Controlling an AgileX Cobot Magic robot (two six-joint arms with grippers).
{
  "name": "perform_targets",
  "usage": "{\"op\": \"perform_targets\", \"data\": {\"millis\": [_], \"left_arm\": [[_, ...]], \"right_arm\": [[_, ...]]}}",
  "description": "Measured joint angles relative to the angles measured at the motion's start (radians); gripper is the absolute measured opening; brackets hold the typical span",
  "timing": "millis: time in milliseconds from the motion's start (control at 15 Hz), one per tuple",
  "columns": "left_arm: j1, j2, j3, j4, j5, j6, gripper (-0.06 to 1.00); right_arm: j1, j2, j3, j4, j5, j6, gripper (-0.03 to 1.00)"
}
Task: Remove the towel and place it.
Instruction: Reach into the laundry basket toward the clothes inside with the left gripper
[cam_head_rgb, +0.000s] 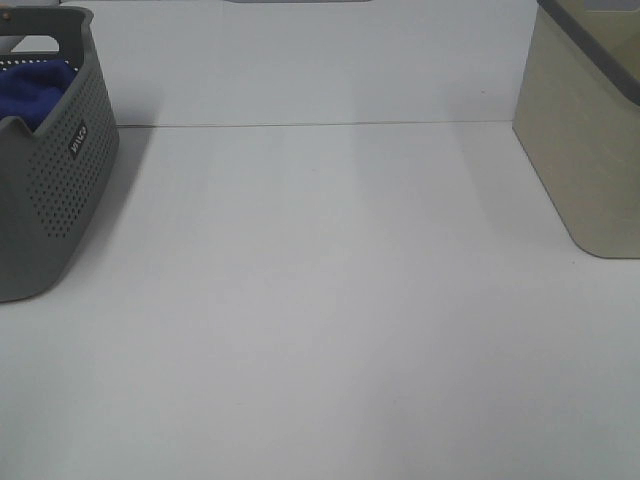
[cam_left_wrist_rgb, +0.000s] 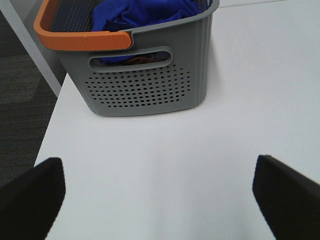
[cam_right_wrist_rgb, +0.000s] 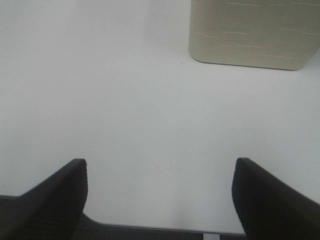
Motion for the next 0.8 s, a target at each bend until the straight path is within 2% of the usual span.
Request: {"op": "perform_targets", "data": {"millis": [800], "left_arm": [[0.000,0.000,0.000,-0.014,0.000,0.000,0.96]], "right_arm": [[0.000,0.000,0.000,0.000,0.000,0.000,0.78]]}}
